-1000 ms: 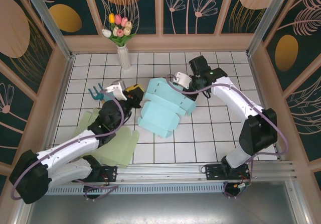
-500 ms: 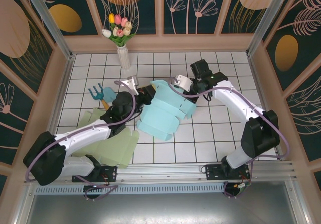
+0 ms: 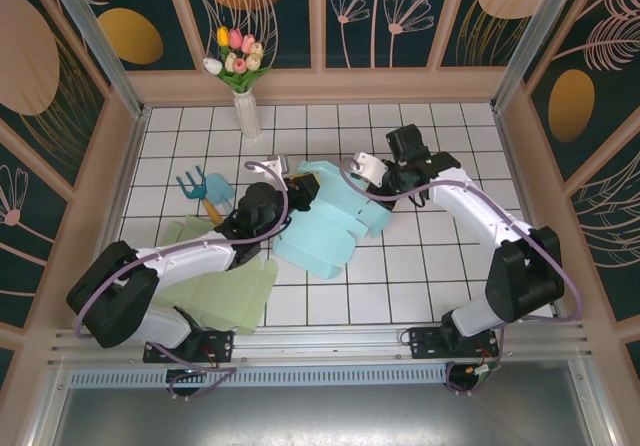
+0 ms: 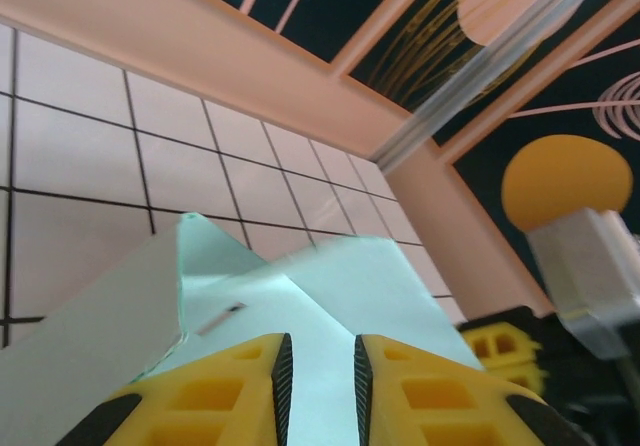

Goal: Fold the paper box

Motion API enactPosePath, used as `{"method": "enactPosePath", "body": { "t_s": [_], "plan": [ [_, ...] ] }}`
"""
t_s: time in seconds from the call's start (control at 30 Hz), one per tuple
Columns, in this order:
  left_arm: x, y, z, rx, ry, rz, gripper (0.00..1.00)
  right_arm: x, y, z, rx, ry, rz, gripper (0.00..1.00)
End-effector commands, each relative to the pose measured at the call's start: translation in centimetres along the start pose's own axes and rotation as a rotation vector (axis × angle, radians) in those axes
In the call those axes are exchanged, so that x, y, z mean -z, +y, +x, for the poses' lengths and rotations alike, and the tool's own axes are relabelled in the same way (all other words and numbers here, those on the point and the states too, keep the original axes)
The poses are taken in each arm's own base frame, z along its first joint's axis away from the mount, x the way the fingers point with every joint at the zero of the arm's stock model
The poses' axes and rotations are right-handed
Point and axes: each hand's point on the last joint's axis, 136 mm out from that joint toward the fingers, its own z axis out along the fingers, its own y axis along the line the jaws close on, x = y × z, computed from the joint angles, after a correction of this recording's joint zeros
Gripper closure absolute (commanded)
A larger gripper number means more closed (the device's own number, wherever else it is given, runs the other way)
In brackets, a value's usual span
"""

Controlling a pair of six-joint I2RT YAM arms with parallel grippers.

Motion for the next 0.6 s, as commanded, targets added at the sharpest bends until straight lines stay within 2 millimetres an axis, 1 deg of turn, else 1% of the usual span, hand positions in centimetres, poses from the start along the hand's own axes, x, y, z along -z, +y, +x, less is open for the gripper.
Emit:
{"method": "enactPosePath", "body": {
  "t_s": [0.0,0.13,0.23,0.3,0.4,0.57],
  "plan": [
    [-0.7,-0.5,-1.9,-0.084,-0.087,-0.009,0.74,1.1,0.3,-1.2,0.032,-0.075,0.0,1.0],
    [-1.1,-0.9,-2.0,-0.119,-0.107,0.022,0.7,1.1,0.4,-1.3,0.035,-0.077,-0.005,1.0],
    [-0.4,-1.4,-2.6,-0.143,-0.141,0.051,0.51,1.2,0.6,-1.3,0.039,-0.085,-0.014,1.0],
    [0.2,-1.9,-2.9,-0.155,-0.153,0.083,0.43,1.2,0.9,-1.5,0.044,-0.094,-0.022,1.0],
    [0.8,-2.5,-3.3,-0.146,-0.157,0.116,0.38,1.2,0.9,-1.5,0.045,-0.095,-0.023,1.0],
    [1.3,-2.9,-4.3,-0.119,-0.173,0.124,0.38,0.8,0.9,-1.1,0.039,-0.083,-0.031,1.0]
  ]
}}
